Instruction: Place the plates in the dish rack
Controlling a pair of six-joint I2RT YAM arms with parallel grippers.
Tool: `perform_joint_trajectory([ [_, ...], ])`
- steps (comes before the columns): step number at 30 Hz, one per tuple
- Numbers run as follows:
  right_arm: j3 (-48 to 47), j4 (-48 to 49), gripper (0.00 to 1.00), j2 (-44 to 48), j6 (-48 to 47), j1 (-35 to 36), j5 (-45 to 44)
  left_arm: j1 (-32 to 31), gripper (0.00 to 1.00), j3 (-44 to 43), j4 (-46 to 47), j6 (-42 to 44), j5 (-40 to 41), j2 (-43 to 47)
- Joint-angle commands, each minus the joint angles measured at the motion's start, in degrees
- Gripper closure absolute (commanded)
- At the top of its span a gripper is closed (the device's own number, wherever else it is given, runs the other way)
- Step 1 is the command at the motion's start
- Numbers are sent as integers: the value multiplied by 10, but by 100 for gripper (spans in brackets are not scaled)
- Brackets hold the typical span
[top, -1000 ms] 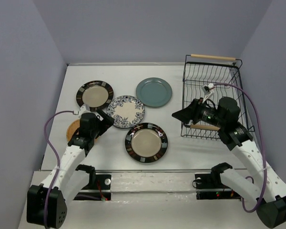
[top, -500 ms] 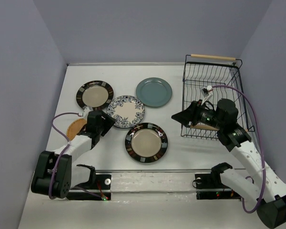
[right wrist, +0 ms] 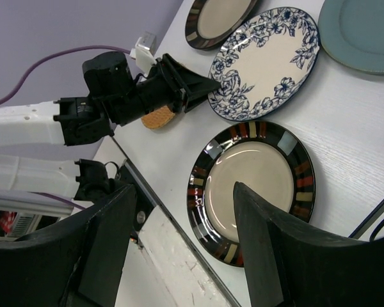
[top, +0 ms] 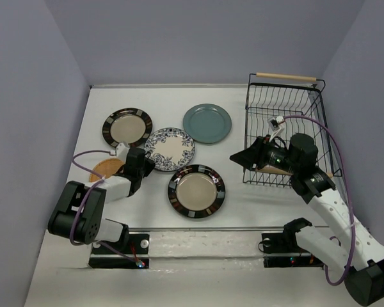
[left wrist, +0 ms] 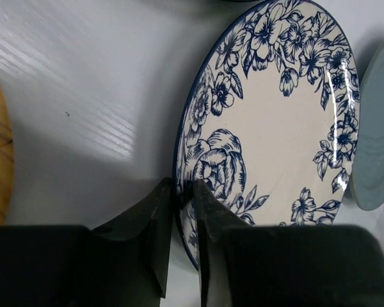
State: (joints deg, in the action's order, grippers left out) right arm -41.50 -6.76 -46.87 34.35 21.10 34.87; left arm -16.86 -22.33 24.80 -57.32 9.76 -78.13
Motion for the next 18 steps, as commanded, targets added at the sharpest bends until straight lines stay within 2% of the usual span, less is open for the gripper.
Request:
perform_joint_trajectory([
  [1,-1,31,32,13,3,5,-3,-11,83,7,72,-17,60,-4],
  [3,-3,26,32,16,5,5,-4,-11,94,11,78,-17,63,-2],
  [8,-10,11,32,24,5,10,-9,-12,94,29,78,3,48,43],
  [11,-23,5,30,16,5,10,-6,-20,94,45,50,23,42,129],
  [12,-30,4,30,13,5,16,-5,-23,94,47,38,25,49,186],
  [18,-53,3,25,-33,-2,61,-37,-26,94,29,-108,45,71,419],
])
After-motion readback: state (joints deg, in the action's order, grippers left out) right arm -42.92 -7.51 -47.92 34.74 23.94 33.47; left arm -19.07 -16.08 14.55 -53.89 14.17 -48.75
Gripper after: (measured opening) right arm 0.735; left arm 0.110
